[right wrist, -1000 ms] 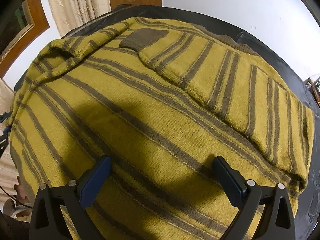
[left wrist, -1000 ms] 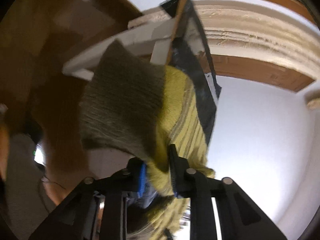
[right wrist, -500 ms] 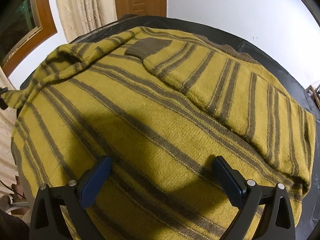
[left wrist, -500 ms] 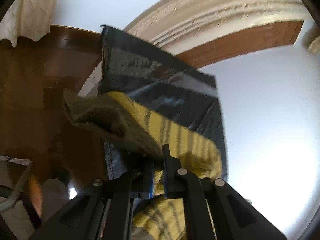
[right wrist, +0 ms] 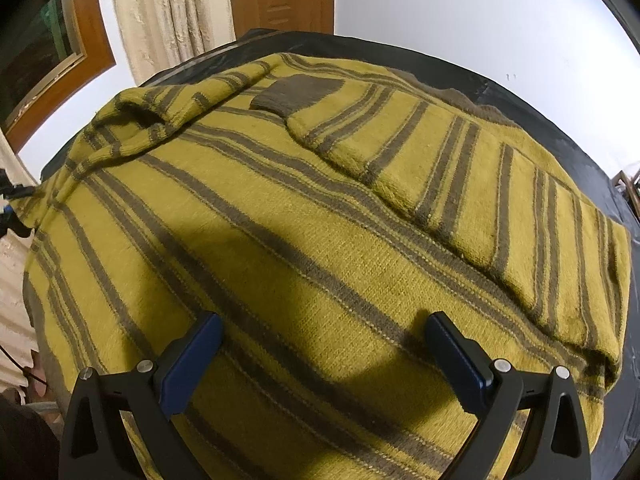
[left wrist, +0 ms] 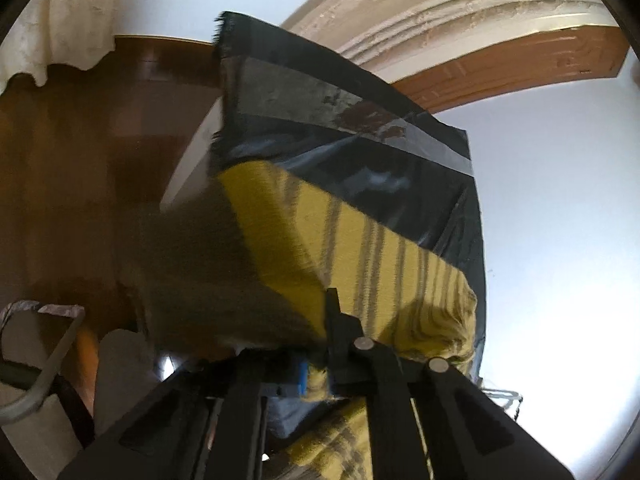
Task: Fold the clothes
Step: 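Fold the held hem up over the sweater body with the left gripper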
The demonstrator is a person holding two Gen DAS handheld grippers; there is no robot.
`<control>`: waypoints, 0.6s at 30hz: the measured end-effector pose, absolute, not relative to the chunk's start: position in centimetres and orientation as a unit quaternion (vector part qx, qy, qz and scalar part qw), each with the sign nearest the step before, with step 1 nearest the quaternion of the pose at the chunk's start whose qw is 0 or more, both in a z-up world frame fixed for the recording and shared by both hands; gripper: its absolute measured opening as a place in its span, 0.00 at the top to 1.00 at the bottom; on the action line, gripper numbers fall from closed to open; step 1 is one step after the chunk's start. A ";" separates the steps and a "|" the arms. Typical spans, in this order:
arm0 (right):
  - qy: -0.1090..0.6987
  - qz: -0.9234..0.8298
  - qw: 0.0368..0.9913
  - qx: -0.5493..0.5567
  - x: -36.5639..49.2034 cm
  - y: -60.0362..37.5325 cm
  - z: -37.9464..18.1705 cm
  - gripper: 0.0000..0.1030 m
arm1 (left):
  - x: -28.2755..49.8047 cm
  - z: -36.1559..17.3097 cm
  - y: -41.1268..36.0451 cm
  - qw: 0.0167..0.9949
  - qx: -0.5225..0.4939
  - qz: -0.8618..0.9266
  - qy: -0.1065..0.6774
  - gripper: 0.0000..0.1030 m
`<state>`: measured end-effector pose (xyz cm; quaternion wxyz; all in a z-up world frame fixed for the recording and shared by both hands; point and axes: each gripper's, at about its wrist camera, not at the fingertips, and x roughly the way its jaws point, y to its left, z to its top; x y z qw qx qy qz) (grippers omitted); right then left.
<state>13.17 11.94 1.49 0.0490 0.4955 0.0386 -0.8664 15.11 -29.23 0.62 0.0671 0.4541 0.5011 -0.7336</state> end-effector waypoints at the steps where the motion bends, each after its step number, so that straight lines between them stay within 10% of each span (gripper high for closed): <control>1: 0.038 -0.866 0.047 0.497 13.1 11.9 1.5 0.00 | 14.8 1.1 -29.4 0.063 0.451 -0.738 0.498 0.94; 18: -0.001 -0.864 -0.019 0.503 13.0 11.7 1.4 0.00 | 2.3 13.9 -34.4 -0.035 0.364 -0.837 0.407 0.94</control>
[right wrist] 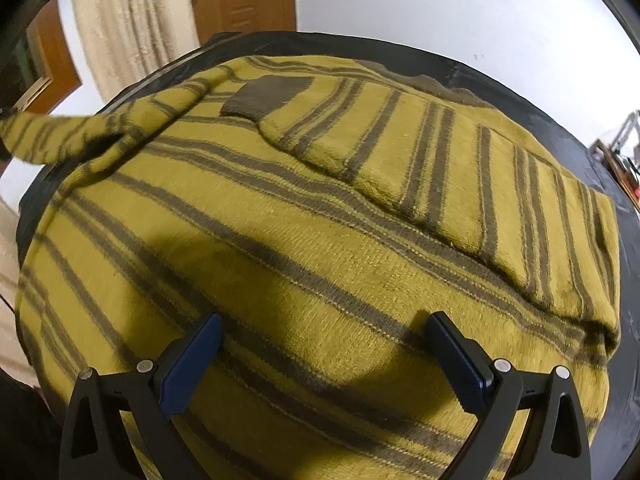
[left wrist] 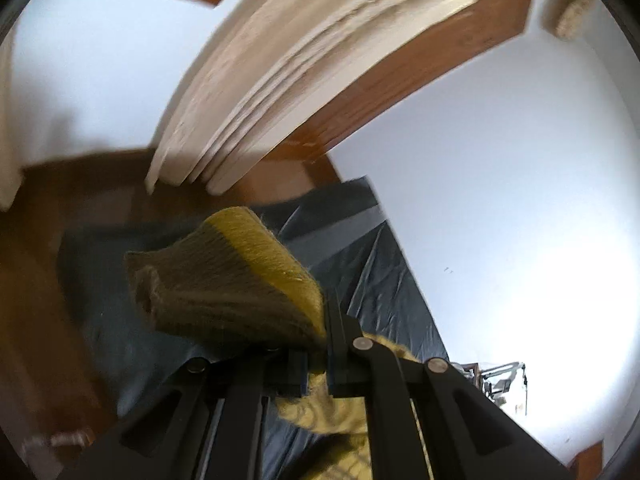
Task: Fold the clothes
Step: 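Fold the held hem up over the sweater body with the left gripper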
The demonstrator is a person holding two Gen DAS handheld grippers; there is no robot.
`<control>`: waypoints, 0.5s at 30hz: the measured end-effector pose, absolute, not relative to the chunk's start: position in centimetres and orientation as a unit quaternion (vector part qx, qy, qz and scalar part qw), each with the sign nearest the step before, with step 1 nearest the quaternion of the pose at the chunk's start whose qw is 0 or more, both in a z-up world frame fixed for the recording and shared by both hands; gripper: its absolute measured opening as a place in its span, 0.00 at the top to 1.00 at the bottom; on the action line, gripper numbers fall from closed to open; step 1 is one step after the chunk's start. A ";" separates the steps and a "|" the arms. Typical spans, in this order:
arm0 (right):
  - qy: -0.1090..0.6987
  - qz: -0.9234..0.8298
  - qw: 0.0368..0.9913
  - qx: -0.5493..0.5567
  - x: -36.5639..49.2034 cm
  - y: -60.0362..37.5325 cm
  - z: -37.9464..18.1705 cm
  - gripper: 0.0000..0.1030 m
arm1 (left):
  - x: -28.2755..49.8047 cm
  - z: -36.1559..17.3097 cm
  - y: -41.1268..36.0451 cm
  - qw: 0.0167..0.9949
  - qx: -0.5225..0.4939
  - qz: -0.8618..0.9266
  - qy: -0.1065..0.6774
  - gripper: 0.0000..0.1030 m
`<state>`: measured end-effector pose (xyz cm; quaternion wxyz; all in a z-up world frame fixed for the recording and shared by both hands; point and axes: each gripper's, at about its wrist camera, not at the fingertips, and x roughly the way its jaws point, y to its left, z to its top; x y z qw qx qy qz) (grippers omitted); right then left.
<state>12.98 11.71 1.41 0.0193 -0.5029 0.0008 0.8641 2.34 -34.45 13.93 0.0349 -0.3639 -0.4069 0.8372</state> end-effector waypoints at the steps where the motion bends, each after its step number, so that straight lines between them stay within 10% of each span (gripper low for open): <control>1: 0.004 0.864 0.025 -0.503 13.0 11.7 1.4 0.00 | 1.3 14.4 -34.7 0.036 -0.362 0.841 -0.400 0.94; 15: 0.039 0.855 0.087 -0.509 13.2 11.5 1.5 0.00 | -10.0 15.9 -37.2 0.060 -0.377 0.859 -0.340 0.94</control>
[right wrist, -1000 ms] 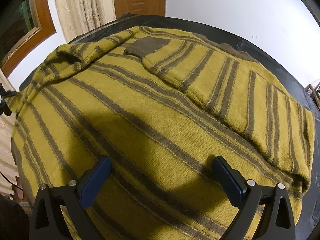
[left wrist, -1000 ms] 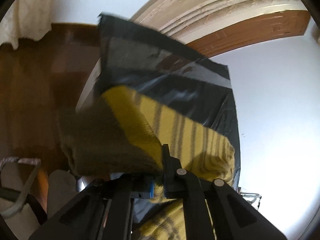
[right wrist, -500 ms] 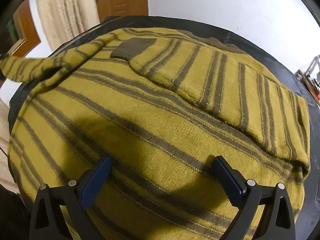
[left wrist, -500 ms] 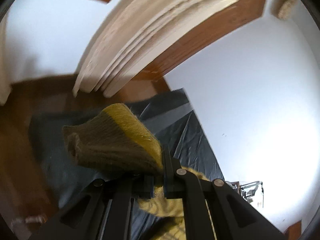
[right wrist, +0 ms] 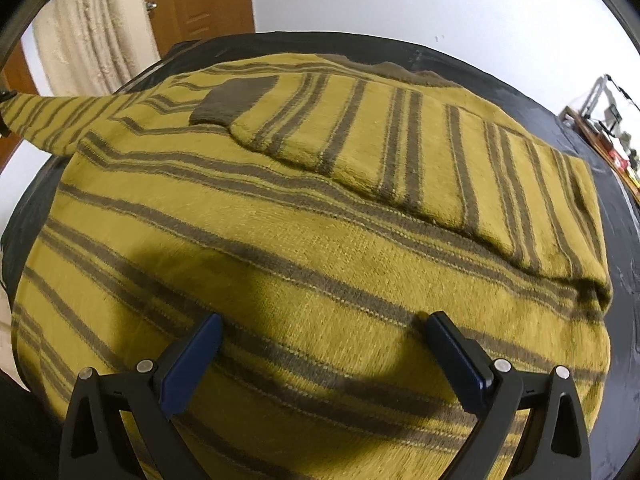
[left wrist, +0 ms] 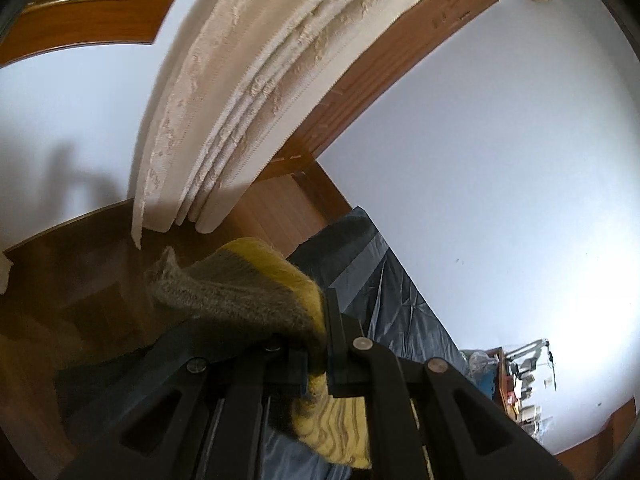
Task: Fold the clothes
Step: 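Fold the held hem up over the sweater body with the left gripper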
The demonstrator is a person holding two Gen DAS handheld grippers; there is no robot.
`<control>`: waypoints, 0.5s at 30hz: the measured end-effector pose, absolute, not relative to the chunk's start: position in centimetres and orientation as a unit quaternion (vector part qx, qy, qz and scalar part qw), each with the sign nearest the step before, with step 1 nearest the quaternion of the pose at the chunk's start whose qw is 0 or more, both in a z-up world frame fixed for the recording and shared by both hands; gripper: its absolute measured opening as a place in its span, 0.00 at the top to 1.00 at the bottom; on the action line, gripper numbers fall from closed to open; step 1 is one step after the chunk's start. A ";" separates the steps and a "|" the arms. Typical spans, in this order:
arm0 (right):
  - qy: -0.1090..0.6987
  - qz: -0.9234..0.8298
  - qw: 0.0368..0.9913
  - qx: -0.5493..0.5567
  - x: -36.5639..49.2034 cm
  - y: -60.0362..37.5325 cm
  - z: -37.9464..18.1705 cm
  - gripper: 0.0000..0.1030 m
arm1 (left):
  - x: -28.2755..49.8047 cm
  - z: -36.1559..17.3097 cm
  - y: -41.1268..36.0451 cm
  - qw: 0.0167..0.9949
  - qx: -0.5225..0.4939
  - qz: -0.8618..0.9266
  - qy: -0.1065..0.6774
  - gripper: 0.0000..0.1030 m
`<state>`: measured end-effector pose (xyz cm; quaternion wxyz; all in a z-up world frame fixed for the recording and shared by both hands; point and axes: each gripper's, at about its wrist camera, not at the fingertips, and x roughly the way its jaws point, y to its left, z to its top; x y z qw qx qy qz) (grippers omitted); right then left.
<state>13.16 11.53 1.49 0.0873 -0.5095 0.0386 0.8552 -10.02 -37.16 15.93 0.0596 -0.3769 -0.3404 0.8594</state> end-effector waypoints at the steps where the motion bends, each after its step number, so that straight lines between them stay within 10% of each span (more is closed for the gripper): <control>1: 0.041 0.854 0.092 -0.510 13.2 11.5 1.5 0.00 | -10.7 16.0 -37.1 0.064 -0.379 0.859 -0.338 0.94; 15: 0.071 0.846 0.144 -0.509 13.4 10.5 1.7 0.00 | -14.4 18.0 -28.4 0.195 -0.385 0.847 -0.310 0.94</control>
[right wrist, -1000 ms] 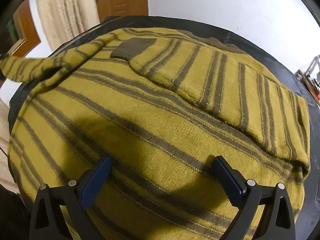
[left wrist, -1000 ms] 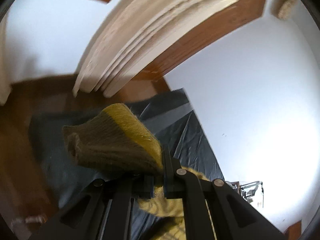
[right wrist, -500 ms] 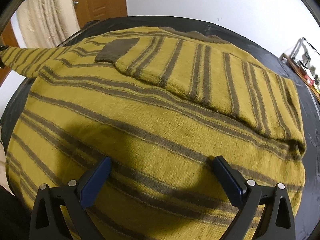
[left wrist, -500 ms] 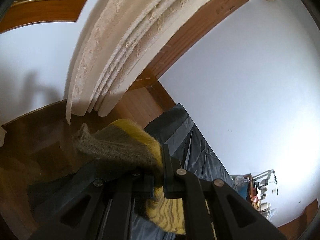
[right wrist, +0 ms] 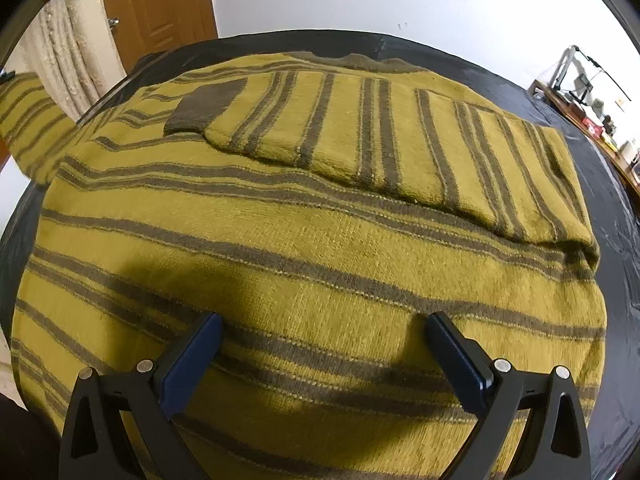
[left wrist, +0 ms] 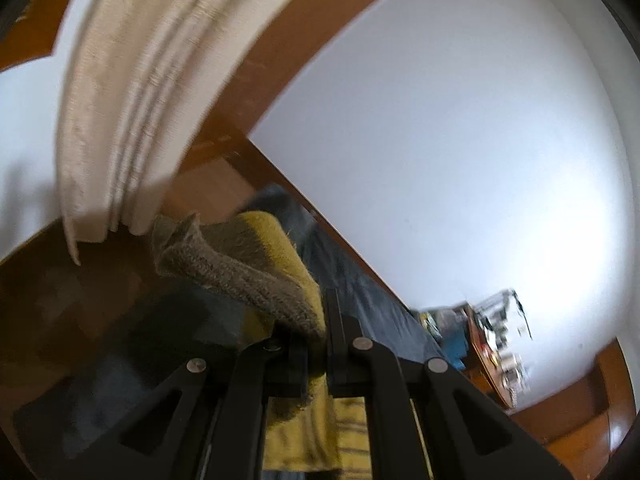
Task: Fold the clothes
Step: 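Fold the held hem up over the sweater body with the left gripper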
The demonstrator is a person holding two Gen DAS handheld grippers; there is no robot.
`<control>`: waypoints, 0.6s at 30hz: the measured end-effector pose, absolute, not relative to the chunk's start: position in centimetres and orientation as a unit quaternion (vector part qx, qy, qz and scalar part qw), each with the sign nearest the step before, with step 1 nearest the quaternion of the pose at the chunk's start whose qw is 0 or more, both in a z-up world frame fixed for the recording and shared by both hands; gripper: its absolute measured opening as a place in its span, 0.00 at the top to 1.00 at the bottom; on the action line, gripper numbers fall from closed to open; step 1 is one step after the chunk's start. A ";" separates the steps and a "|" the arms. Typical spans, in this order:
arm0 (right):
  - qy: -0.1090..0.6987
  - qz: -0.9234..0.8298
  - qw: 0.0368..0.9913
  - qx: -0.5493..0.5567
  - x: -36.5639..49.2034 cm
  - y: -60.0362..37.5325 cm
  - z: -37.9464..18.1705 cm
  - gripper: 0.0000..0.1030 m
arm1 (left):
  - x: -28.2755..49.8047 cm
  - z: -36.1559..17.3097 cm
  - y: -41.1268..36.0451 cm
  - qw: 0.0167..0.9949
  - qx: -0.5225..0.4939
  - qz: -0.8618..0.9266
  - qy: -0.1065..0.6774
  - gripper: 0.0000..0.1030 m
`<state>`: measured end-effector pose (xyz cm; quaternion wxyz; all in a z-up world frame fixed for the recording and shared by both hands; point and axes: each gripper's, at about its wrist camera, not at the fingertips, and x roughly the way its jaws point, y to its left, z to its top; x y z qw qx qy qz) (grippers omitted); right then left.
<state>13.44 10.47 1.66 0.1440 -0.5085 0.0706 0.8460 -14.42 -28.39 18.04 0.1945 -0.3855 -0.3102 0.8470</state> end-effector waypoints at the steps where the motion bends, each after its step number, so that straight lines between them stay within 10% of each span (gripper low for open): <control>1: 0.071 0.846 0.145 -0.508 13.5 10.4 1.7 0.00 | -14.4 18.0 -27.4 0.204 -0.388 0.843 -0.313 0.94; 18: 0.069 0.839 0.113 -0.528 13.5 11.5 1.9 0.00 | -9.2 18.7 -8.1 0.334 -0.431 0.793 -0.271 0.94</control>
